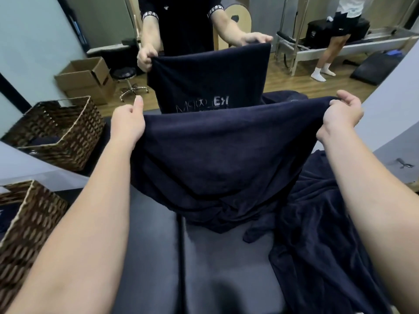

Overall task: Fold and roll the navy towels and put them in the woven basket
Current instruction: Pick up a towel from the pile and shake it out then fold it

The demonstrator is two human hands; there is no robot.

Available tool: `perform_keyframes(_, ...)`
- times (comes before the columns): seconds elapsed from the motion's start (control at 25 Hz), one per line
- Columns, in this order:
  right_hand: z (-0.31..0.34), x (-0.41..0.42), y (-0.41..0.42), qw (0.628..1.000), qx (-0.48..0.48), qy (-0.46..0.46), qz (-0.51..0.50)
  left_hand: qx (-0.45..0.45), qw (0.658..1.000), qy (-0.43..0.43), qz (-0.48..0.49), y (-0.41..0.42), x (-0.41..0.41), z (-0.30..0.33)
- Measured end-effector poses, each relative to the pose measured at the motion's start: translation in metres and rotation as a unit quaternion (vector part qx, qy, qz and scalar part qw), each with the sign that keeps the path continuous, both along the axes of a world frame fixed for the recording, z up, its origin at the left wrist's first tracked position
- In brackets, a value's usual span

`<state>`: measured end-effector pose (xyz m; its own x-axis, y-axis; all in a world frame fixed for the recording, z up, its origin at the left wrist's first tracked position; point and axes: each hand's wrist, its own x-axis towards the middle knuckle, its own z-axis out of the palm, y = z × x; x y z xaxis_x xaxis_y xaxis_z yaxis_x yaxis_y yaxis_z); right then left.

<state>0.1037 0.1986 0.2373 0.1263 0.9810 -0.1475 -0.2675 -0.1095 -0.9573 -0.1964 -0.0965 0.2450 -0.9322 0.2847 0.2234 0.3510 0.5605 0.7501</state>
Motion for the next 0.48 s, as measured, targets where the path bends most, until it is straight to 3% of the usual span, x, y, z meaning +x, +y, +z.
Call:
perform_keyframes(0.08, -0.004, -0.002, 0.003, 0.999, 0.033, -0.04, 0.014, 0.043, 0.999, 0.01, 0.009, 0.005, -0.01, 0.002)
perform_keyframes(0.2, -0.051, 0.001, 0.008, 0.986, 0.034, -0.15, 0.065, 0.013, 0.999, -0.039, 0.033, 0.0, -0.006, -0.056)
perform_keyframes(0.36, -0.168, 0.034, -0.005, 0.934, -0.097, -0.304, 0.164, -0.049, 0.964, -0.261, 0.006, -0.038, 0.026, -0.201)
perform_keyframes(0.48, -0.238, 0.06, -0.034, 0.88, -0.167, -0.38, 0.231, -0.152, 0.923, -0.352, 0.016, -0.077, 0.058, -0.286)
